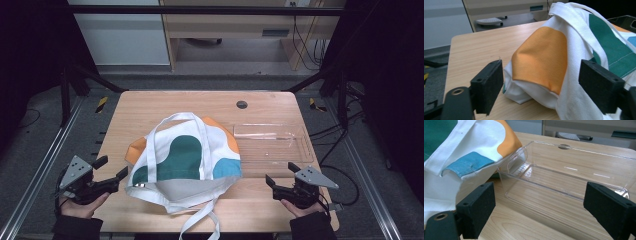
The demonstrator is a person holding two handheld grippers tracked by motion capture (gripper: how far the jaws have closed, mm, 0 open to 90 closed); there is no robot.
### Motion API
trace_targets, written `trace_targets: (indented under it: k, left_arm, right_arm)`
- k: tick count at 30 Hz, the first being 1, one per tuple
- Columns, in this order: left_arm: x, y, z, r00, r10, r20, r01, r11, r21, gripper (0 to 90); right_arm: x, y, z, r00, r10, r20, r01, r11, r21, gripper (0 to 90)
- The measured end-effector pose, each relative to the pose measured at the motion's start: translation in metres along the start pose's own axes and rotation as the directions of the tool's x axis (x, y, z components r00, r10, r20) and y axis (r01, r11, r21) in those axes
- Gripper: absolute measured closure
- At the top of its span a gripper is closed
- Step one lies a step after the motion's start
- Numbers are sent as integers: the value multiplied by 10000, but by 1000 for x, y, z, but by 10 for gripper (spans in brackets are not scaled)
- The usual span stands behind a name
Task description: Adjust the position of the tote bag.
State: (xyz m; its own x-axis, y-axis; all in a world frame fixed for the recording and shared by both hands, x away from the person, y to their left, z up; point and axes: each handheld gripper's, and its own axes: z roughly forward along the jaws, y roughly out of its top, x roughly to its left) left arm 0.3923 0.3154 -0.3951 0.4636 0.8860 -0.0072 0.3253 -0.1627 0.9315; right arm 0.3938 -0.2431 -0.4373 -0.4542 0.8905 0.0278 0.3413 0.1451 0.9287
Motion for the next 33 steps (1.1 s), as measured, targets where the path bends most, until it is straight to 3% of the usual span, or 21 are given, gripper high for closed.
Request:
trace_targets:
  k: [1,7,13,17,23,33]
  left_arm:
    - [0,0,0,10000,25,7,-25,10000,1,249]
    - [-2,1,-1,9991,382,166,-377,9989,-274,318]
    - [-10,6,-2,9980,599,205,-592,9976,-360,326]
    - [-16,9,-2,9976,544,416,-526,9976,-439,333]
    - [-25,12,0,9951,605,781,-583,9978,-305,361]
    - [-37,13,9,9939,750,809,-762,9970,124,403]
  right_arm:
    - [0,0,0,10000,25,-8,-25,10000,16,108]
    - [2,0,0,10000,-57,-5,57,9999,87,109]
    - [4,1,0,9999,-87,-75,87,9999,102,113]
    - [5,1,0,9998,-115,-142,116,9999,91,127]
    - [9,3,-1,9994,-126,-326,128,9999,67,193]
    - [11,3,-1,9984,-216,-525,225,9996,154,262]
